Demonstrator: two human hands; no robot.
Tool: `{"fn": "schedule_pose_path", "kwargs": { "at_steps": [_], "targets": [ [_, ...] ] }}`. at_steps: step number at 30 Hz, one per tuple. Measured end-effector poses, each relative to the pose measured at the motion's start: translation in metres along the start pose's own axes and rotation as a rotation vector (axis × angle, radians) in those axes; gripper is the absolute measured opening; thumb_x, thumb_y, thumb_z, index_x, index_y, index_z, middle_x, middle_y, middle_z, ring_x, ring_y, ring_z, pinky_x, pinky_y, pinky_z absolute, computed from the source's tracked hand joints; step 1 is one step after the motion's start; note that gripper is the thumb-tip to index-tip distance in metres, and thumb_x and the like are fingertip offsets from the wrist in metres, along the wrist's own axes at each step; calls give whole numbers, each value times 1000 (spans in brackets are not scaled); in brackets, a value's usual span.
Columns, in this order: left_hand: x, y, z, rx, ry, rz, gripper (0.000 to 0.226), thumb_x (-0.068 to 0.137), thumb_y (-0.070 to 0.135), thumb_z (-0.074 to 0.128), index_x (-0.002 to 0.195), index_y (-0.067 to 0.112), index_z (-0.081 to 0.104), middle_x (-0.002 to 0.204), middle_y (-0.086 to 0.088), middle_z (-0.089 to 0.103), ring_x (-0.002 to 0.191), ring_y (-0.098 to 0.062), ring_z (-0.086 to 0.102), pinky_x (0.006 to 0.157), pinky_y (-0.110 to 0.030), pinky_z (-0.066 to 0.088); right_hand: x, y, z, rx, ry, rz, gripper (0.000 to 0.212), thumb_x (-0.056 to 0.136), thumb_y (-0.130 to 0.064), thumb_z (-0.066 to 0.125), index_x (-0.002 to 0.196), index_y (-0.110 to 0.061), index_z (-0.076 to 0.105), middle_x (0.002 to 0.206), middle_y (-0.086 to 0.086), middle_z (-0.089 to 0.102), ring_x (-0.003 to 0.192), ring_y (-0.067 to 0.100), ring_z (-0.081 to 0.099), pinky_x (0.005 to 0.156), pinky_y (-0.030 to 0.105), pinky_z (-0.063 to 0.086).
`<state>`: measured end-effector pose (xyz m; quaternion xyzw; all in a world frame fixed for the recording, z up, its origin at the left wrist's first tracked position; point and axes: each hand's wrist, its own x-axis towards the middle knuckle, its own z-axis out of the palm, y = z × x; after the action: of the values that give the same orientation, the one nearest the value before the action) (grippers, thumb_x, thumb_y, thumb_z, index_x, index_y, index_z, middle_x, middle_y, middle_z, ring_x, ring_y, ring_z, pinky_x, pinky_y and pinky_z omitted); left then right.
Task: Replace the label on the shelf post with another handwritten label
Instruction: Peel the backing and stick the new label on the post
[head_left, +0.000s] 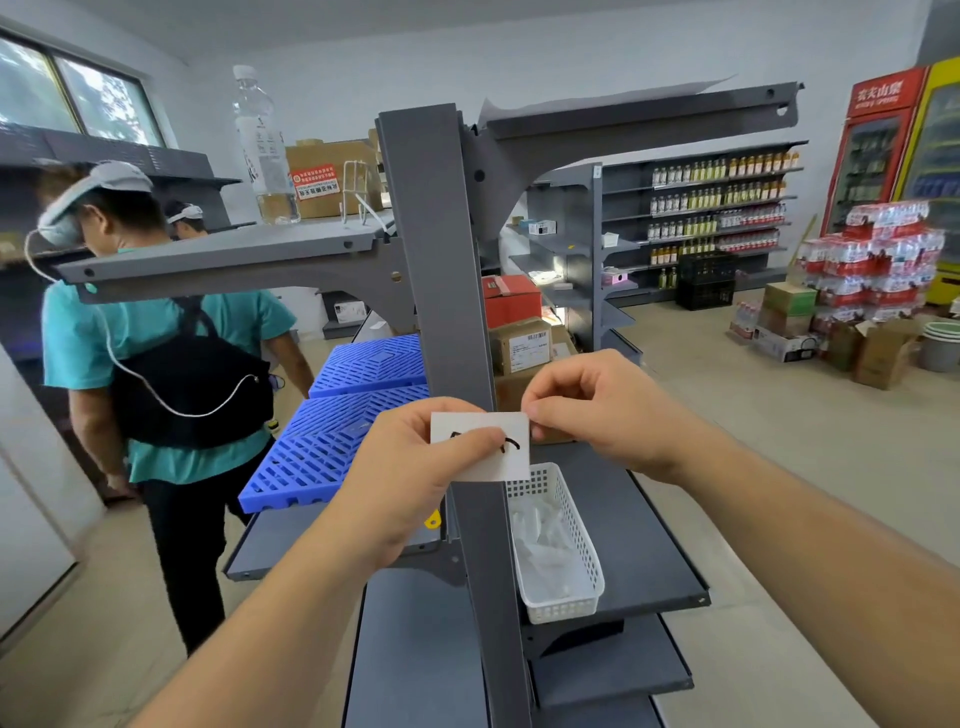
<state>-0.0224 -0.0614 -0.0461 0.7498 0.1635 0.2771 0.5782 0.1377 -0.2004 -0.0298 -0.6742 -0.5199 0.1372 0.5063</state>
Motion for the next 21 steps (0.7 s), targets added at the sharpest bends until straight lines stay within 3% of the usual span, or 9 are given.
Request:
{"fn": "schedule_pose_path", "kwargs": {
  "at_steps": [3, 6, 11, 17, 21],
  "targets": [
    [1, 0, 1, -2, -5, -14, 10, 88, 10, 77, 81, 18, 78, 77, 0, 78, 70, -9, 70, 66, -27, 52, 0, 2, -4, 6, -1, -8, 17, 92, -3, 66, 82, -8, 78, 79, 14, 77, 74, 16, 69, 81, 44, 63],
    [1, 0, 2, 4, -12, -17, 11, 88, 10, 78, 81, 19, 79, 81, -3, 80, 76, -11, 72, 74, -36, 55, 0, 2, -5, 2, -16, -26, 15, 92, -1, 66, 82, -6, 78, 76, 10, 76, 70, 10, 68, 73, 22, 54],
    [2, 0, 3, 4, -17, -26, 10, 87, 10, 78, 83, 19, 79, 83, -3, 81, 77, -11, 74, 75, -35, 55, -1, 5, -6, -3, -13, -38, 15, 91, -1, 67, 83, -6, 78, 81, 16, 77, 71, 10, 70, 75, 22, 57],
    [3, 1, 4, 3, -28, -46, 13, 88, 11, 77, 80, 20, 81, 83, -3, 81, 77, -10, 73, 76, -35, 54, -2, 7, -7, -27, -23, -25, 16, 92, -2, 67, 82, -6, 79, 69, 2, 74, 68, 6, 68, 73, 19, 55],
    [4, -1, 4, 11, 25, -57, 7, 90, 16, 76, 92, 22, 79, 91, -8, 81, 84, -19, 73, 81, -41, 53, -3, 9, -6, 48, -31, 6, 17, 93, -2, 66, 83, -6, 79, 68, 3, 72, 66, 6, 65, 69, 16, 52]
  ]
}}
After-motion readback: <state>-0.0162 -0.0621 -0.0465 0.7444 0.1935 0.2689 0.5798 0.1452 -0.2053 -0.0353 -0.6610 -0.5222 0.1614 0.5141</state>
